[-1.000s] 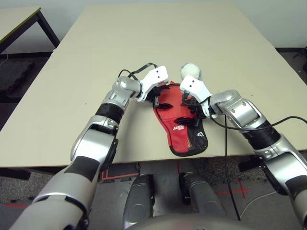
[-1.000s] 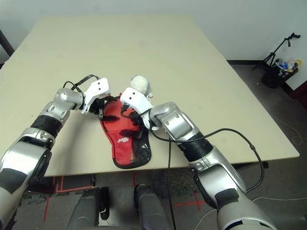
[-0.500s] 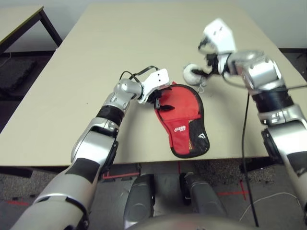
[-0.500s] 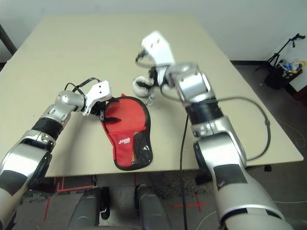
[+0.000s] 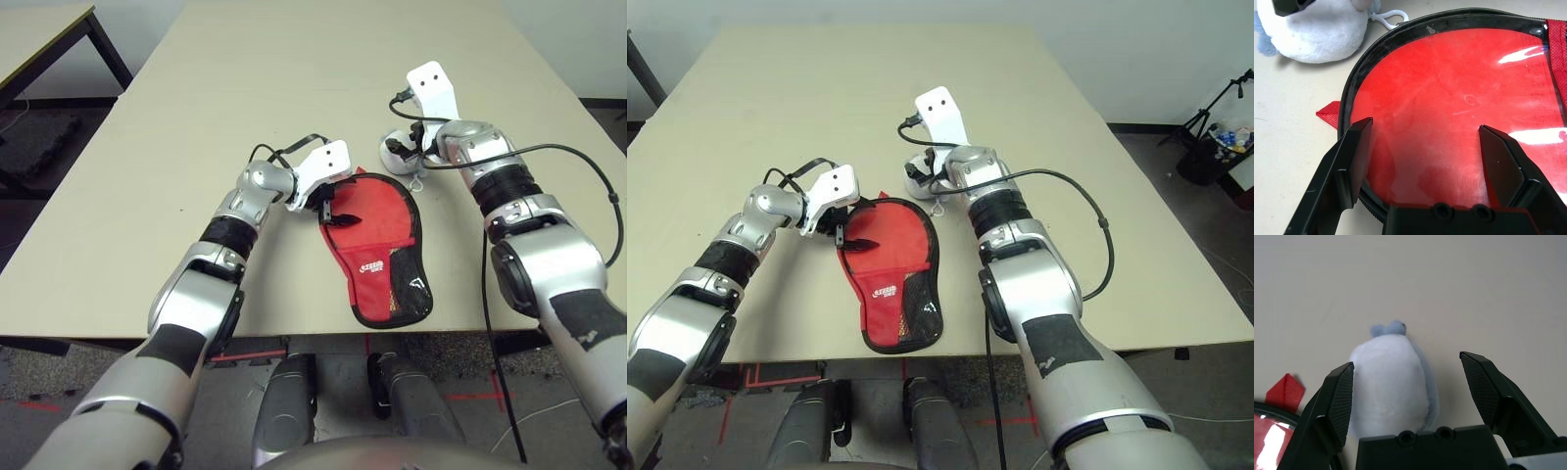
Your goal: Store the ping-pong paddle in its case and zip it.
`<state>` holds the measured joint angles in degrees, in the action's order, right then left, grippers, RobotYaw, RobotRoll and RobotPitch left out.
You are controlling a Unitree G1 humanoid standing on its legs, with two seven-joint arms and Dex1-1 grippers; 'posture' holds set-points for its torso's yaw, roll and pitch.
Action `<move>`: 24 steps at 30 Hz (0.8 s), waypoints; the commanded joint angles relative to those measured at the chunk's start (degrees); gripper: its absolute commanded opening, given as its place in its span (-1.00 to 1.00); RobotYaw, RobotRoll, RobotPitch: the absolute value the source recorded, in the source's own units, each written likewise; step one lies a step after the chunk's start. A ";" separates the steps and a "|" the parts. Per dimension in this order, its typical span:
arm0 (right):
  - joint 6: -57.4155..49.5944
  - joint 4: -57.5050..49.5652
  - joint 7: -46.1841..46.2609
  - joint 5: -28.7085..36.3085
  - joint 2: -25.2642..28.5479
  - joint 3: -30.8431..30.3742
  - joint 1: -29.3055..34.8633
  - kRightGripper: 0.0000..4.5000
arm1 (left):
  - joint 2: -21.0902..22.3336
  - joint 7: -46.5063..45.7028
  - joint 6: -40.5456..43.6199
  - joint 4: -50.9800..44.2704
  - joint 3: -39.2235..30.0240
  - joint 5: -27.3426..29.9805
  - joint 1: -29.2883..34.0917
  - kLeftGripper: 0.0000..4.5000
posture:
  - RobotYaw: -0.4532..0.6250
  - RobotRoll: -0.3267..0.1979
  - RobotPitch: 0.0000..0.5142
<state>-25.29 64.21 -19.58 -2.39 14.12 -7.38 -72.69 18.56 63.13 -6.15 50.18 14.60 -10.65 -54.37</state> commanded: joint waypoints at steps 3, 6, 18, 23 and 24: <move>-0.51 5.27 0.96 0.36 -1.06 2.78 -0.56 0.99 | 0.59 -0.24 2.14 1.00 2.27 -1.62 3.06 1.00 | -0.10 0.25 -0.54; -0.01 6.36 1.06 -0.04 -1.38 3.39 -0.56 0.74 | 0.60 -0.38 2.20 0.86 2.28 -1.62 3.05 1.00 | -0.10 0.25 -0.54; -0.63 7.50 2.09 -1.05 -1.07 4.72 -0.47 -0.90 | 0.43 -1.13 2.00 1.38 2.17 -1.60 2.46 1.00 | -0.10 0.25 -0.52; 0.62 6.54 1.21 -3.70 0.98 2.57 -0.36 -1.00 | 0.33 -1.26 2.00 1.45 2.21 -1.63 2.42 1.00 | -0.12 0.25 -0.50; 0.40 5.86 0.00 -4.72 1.87 1.46 -0.13 -1.00 | 0.28 -1.29 1.97 1.51 2.24 -1.65 2.41 1.00 | -0.13 0.25 -0.50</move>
<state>-24.91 70.22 -18.33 -5.16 14.59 -4.39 -73.30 18.53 62.25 -5.29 49.16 14.68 -10.54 -53.76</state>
